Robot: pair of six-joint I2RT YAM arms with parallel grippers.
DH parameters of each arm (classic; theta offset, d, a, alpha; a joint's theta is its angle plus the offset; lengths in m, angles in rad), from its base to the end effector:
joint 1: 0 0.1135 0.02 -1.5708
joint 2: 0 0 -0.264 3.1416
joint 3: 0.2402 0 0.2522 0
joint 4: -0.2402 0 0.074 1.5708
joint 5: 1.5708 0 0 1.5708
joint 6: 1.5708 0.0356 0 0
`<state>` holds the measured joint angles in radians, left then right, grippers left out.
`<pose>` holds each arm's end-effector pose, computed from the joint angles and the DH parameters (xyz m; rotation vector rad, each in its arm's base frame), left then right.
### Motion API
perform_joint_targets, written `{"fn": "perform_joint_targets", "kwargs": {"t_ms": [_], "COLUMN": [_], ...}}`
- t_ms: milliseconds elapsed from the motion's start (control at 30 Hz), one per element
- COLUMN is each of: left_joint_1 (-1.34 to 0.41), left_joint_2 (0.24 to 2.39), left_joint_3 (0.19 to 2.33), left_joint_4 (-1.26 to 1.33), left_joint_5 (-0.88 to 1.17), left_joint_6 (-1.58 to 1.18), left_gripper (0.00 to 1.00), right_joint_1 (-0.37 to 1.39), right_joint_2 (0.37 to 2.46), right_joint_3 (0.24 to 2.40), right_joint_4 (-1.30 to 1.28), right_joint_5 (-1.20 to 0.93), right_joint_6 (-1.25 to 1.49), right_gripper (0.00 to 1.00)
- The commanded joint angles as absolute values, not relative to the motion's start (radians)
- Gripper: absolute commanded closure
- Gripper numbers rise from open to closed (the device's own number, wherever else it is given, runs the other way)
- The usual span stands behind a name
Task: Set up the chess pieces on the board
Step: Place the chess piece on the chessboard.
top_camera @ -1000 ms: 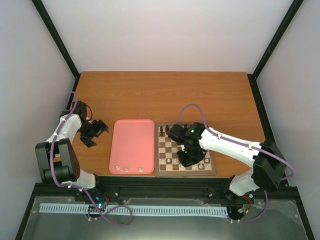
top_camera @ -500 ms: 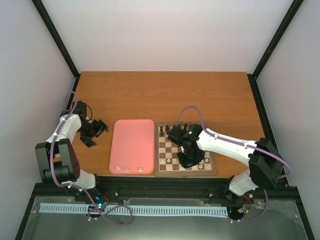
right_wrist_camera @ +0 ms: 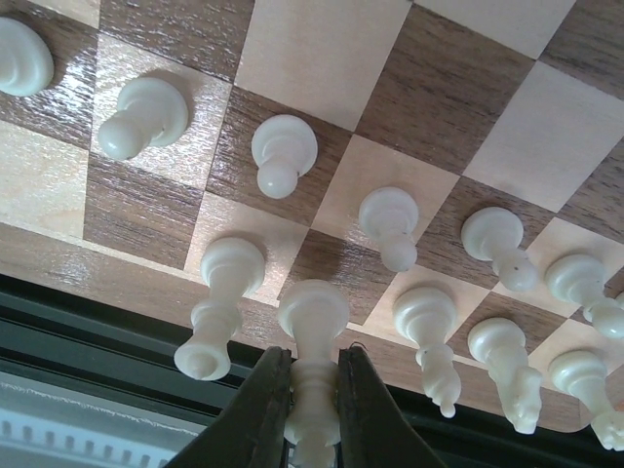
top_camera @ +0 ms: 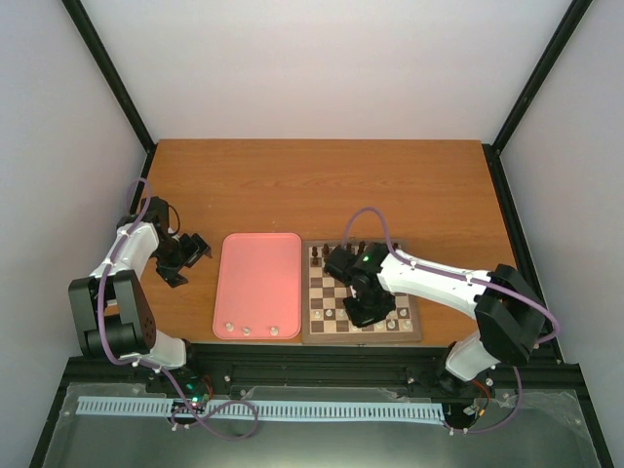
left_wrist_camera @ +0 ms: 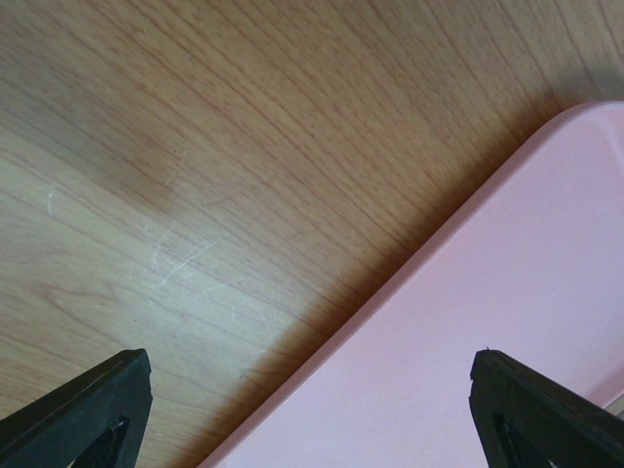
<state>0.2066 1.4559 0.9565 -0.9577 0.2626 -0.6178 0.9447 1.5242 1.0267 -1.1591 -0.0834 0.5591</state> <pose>0.2425 0.0414 0.2034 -1.2026 2.8078 -0.4304 0.1395 0.1980 0.2040 0.5737 -2.9671 -0.0035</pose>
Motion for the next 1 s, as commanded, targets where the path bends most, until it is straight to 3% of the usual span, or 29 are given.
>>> {"fn": "perform_joint_targets", "kwargs": {"t_ms": [0, 967], "left_joint_1": [0.202, 0.201], "left_joint_2": [1.459, 1.457], "left_joint_3": [0.983, 0.982], "left_joint_4": [-0.949, -0.950], "left_joint_5": [0.265, 0.265], "left_joint_6": [-0.626, -0.624], "left_gripper": [0.00, 0.00], "right_joint_1": [0.940, 0.940], "right_joint_2": [1.537, 1.544], "right_joint_3": [1.032, 1.012], "right_joint_4": [-1.167, -1.166], "right_joint_5": [-0.055, -0.047], "right_joint_6": [0.567, 0.566], "right_gripper": [0.91, 0.83]}}
